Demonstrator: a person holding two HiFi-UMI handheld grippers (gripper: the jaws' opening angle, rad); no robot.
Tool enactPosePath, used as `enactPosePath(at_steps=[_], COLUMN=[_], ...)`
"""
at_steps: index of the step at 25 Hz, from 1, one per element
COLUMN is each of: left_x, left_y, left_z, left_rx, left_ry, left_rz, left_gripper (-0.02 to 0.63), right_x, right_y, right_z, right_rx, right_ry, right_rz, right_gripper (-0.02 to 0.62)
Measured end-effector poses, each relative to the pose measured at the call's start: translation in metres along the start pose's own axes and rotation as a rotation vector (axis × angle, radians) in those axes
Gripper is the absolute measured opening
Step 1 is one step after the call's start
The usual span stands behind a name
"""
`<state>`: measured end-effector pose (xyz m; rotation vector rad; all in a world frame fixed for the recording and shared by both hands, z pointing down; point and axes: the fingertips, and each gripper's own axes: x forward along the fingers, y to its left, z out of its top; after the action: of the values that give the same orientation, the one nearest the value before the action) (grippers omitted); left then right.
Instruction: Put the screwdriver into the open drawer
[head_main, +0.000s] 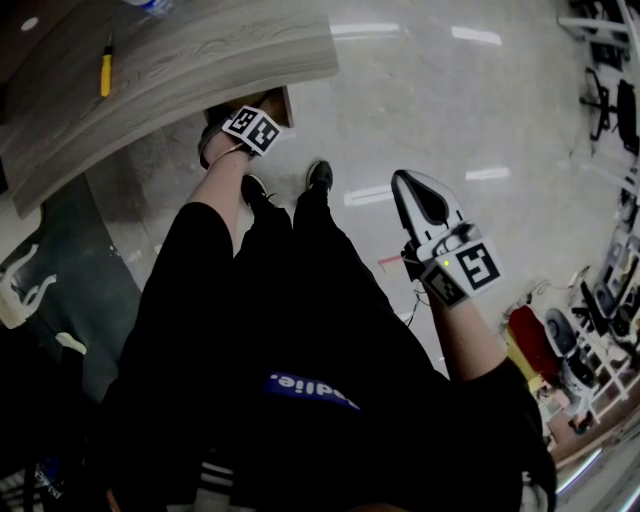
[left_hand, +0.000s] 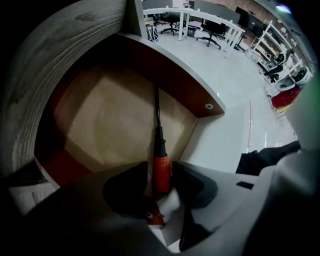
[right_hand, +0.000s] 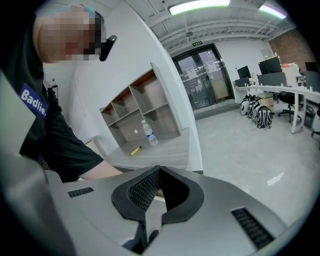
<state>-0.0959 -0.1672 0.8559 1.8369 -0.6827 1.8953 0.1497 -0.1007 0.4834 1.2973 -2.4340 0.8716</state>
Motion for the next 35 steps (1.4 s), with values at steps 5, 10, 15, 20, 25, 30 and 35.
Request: enactPosePath(at_steps=[5,10,15,20,25,30,35], left_x=[-0.006,-0.016,-0.031,-0.053,-0.092,-0.132,-0.188], left_y=[-0.001,-0.002,-0.003,-0.009,-0.017,-0.024,-0.016], left_z=[-0.002,-0.004,-0.010,-0.021,-0.031,-0.044,-0.050], left_rx=[-0.042,-0.074,-0.120,-0.167,-0.281,-0.369,-0.475], left_ry=[-0.035,-0.075,-0.116,-0.151,-0.272,-0.383,-0.506], left_rz=[-0.026,-0.040,-0.047,-0.053,-0.078,-0.088,-0.077], left_gripper=[0.172,0.181,0.183,0.190,0.192,0.184,0.161], right_x=[-0.007,-0.010,-0.012,-0.013,-0.014,-0.013,-0.008], right_y=[0.002,0.009,0.019,0.030,0.048,0.059,0.081], right_z=[0.004,0.012,0.025,0.036,0.050,0.059,0.077], right_rx=[0.000,-0.019,-0.046,-0.059,-0.082,-0.114,-0.136], right_ry=[-0.006,-0.012,-0.032,-0.050,-0.065,-0.068,-0.090], right_rz=[-0.004,0.000,0.012,0.031,0.069,0.093,0.143], right_gripper=[0.028,0.028,0.028,0.028,0.028,0.028,0.028])
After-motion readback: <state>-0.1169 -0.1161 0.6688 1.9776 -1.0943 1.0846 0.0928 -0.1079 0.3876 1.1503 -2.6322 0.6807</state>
